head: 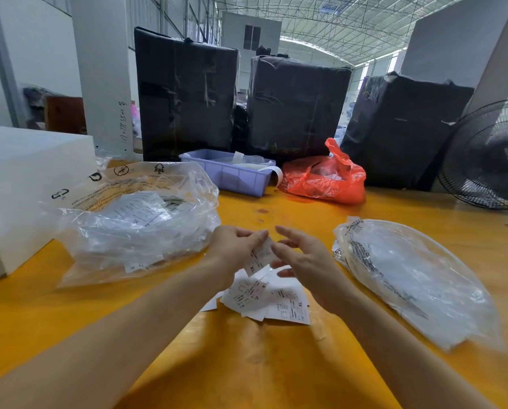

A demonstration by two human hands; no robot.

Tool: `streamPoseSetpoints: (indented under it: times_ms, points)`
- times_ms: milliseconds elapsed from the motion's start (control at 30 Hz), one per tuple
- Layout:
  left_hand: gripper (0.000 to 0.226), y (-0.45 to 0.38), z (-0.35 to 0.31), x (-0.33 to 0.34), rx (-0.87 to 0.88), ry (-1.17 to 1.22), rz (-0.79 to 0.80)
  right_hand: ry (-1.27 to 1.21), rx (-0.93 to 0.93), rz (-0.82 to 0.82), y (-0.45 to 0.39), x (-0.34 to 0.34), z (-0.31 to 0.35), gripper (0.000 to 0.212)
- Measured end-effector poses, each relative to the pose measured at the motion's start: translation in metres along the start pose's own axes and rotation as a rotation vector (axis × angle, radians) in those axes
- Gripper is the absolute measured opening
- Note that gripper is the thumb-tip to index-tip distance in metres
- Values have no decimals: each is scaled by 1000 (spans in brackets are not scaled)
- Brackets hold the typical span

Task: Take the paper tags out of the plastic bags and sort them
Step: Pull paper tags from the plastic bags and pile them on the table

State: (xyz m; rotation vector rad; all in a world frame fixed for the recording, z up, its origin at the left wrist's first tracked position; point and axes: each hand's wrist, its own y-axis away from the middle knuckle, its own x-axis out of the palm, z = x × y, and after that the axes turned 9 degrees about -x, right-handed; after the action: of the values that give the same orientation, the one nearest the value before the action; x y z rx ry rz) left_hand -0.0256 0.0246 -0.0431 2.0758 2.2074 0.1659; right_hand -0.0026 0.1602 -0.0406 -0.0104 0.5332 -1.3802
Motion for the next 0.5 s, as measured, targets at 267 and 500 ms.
streamPoseSetpoints:
  times_ms: [267, 500]
  points:
    - [17, 4, -8, -3, -39, 133, 79, -47, -176, -130, 3, 0, 3, 17]
    - [10, -3, -40, -51, 196, -155, -133, 463, -275, -453, -8, -66, 3, 12]
